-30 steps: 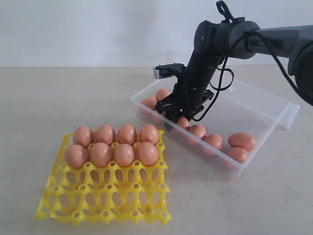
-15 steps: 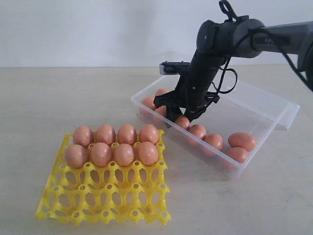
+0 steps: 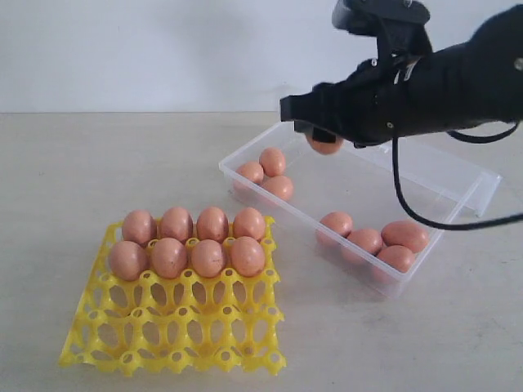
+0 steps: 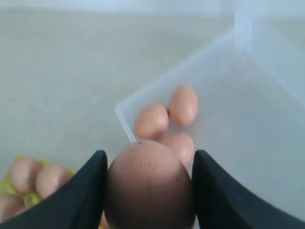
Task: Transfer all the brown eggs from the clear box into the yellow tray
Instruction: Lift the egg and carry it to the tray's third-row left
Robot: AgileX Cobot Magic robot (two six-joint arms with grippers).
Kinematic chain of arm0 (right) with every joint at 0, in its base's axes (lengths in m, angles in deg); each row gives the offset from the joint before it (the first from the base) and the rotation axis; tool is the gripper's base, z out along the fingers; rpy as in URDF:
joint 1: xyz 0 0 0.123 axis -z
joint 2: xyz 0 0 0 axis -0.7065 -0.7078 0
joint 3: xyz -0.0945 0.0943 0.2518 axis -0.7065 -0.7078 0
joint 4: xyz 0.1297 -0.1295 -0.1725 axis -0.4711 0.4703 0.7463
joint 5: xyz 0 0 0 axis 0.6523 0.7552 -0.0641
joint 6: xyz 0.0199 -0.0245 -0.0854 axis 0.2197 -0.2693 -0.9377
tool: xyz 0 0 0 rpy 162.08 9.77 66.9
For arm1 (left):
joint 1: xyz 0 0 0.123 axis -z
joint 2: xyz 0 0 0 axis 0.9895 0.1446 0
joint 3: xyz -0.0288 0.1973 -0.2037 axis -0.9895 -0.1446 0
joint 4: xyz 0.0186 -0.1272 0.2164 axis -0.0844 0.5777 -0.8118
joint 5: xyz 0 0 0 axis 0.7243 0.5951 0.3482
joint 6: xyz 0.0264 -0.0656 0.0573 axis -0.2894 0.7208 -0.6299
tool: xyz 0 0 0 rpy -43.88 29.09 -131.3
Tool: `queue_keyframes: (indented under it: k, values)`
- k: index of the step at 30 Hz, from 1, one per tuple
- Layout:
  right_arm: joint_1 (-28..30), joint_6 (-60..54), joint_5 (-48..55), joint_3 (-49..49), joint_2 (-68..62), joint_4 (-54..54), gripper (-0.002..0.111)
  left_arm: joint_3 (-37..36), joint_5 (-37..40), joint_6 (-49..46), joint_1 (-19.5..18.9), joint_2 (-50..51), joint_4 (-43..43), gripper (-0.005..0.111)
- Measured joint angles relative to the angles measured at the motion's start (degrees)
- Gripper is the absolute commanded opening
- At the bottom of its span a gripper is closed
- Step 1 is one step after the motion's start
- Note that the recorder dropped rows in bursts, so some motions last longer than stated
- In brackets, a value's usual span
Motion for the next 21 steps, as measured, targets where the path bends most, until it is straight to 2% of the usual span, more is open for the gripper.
queue_keyframes:
  k: [5, 9, 12, 17, 21]
  values:
    - [-5.66, -5.66, -24.68, -3.45, 3.44, 2.06, 0.0, 0.0, 0.0, 0.0, 0.0, 0.0, 0.0, 0.004]
    - [-9.92, -3.54, -32.35, -1.85, 2.32, 8.21, 0.0, 0.0, 0.0, 0.0, 0.0, 0.0, 0.0, 0.004]
    - [-14.55, 4.73, -33.37, -0.98, -0.04, 18.17, 0.0, 0.0, 0.0, 0.0, 0.0, 0.0, 0.0, 0.004]
    - [-21.95, 26.15, -35.43, -0.74, -8.51, 38.63, 0.0, 0.0, 0.0, 0.0, 0.0, 0.0, 0.0, 0.004]
    - [-24.62, 38.35, -45.68, -0.74, -18.02, 48.41, 0.0, 0.0, 0.0, 0.0, 0.0, 0.0, 0.0, 0.004]
